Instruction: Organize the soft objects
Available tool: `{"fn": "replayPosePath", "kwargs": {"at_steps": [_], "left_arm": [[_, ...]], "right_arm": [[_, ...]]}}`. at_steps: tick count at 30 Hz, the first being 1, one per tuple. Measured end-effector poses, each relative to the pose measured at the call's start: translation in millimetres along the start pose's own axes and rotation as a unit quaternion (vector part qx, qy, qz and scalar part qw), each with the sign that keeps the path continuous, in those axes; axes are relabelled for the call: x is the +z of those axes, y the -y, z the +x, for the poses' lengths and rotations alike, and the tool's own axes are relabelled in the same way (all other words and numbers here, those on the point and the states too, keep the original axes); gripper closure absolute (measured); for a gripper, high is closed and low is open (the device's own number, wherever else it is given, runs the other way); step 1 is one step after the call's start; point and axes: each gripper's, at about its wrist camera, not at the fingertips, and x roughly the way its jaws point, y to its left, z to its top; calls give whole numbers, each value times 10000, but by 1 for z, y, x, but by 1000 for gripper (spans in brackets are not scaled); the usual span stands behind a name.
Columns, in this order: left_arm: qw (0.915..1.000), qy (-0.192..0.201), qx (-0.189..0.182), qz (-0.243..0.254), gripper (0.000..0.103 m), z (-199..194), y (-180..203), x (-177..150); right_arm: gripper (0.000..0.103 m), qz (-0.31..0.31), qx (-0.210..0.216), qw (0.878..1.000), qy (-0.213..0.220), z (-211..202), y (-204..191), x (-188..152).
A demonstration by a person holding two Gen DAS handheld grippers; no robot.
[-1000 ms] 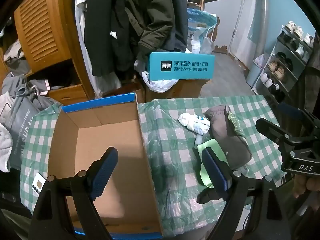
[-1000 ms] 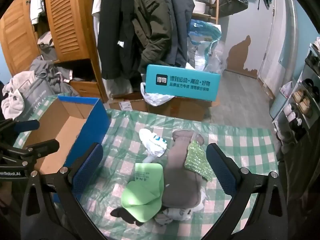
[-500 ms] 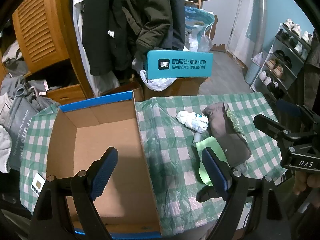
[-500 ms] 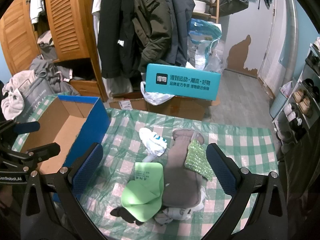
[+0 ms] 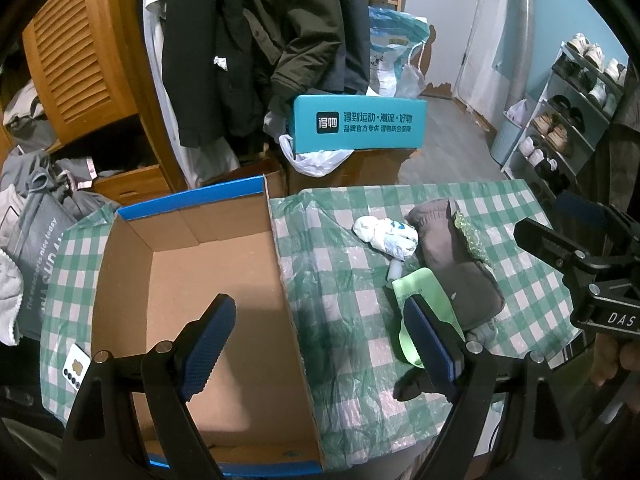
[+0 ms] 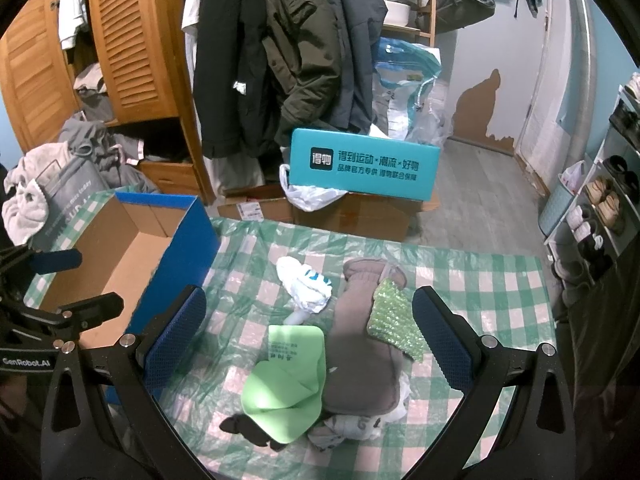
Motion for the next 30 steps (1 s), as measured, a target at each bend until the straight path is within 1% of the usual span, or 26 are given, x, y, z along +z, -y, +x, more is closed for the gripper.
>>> {"fn": "replayPosePath", "kwargs": {"at_steps": [30], "left_arm": [[10000, -35, -2, 3, 16, 0, 3, -2]], "right_arm": [[2, 3, -4, 10000, 0, -1, 2, 1]]}}
